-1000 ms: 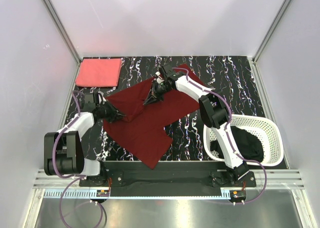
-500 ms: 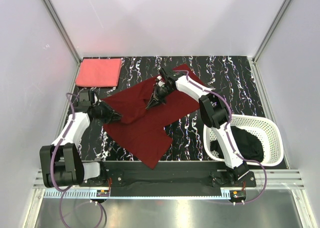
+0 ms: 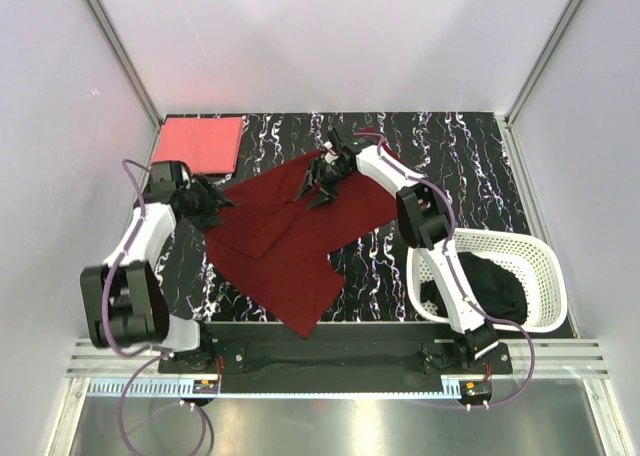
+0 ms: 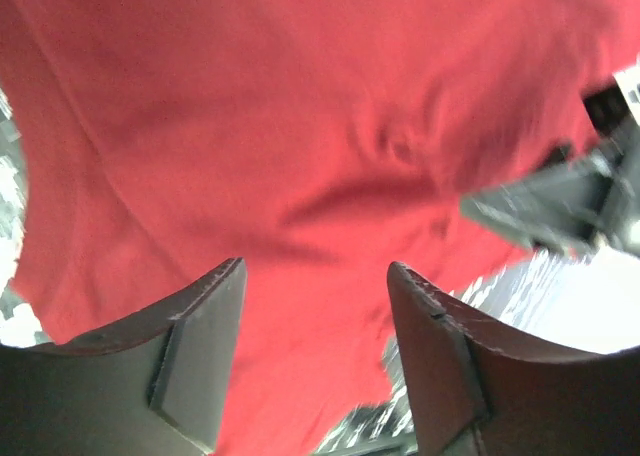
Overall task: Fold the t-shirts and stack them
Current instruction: Fold the tshirt
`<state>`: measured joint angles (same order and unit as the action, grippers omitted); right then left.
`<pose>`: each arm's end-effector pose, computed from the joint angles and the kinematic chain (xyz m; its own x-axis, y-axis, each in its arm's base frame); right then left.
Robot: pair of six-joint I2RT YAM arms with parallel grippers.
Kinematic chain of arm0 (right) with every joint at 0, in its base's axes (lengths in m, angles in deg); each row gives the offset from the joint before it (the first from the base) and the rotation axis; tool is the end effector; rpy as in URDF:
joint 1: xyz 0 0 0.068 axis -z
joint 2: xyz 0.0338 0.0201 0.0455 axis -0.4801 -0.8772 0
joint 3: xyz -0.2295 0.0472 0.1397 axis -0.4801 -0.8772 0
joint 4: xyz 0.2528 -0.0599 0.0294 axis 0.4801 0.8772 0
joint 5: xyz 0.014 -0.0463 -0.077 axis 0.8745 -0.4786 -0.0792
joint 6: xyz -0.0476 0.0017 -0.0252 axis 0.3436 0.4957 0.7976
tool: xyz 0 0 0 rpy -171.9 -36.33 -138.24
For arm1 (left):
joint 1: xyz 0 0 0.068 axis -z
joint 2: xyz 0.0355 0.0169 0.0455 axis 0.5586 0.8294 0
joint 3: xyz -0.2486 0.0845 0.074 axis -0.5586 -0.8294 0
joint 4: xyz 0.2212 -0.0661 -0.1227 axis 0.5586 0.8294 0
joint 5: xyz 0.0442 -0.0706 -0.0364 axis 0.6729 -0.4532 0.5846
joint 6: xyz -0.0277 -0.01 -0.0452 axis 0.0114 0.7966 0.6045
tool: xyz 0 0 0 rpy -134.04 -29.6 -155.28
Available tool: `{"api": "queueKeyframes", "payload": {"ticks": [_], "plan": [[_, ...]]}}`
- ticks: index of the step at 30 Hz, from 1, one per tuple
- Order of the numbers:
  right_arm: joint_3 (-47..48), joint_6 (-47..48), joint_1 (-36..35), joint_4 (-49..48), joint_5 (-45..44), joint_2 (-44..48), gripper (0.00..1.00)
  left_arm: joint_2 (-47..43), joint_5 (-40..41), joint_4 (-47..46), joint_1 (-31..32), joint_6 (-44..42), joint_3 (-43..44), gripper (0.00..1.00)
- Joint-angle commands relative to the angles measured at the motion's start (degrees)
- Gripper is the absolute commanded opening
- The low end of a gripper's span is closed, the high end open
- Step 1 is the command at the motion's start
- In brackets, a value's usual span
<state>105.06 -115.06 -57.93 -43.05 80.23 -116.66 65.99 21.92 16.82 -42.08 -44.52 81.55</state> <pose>0.4609 0.2860 0.1403 -0.9956 0.0156 0.0928 0.0807 0.6498 0.7558 0.2894 0.0289 0.2274 -0.6538 -0.7165 -0.2434 -0.4912 0.6465 -0.5837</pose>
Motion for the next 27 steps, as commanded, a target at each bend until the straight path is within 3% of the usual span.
{"api": "queueKeyframes", "payload": {"ticks": [1, 4, 8, 14, 21, 27], "plan": [[-6.19, 9.94, -0.91, 3.74, -6.97, 8.94, 0.56, -6.84, -0.11, 2.58, 2.75, -4.54, -4.23, 0.64], [-13.38, 12.26, -2.14, -2.48, -8.48, 12.82, 0.55, -9.04, -1.87, -1.1, 3.46, -3.93, -8.98, 0.58], [-25.07, 11.64, -3.28, -15.57, -8.57, 16.95, 0.56, -7.91, -2.84, -2.87, 3.46, -2.61, -9.61, 0.57], [-33.95, 10.85, -4.25, -33.15, -9.98, 21.52, 0.81, -3.08, -3.02, -5.51, 3.46, -1.9, -7.68, 0.57], [-31.52, 8.57, -4.69, -42.21, -6.2, 16.97, 0.84, 5.27, -2.49, -5.42, 3.29, -2.87, -0.65, 0.56], [-27.03, 5.23, -5.92, -43.9, -2.77, 12.91, 0.8, 9.4, -1.79, -5.69, 2.5, -3.22, 2.6, 0.56]]}}
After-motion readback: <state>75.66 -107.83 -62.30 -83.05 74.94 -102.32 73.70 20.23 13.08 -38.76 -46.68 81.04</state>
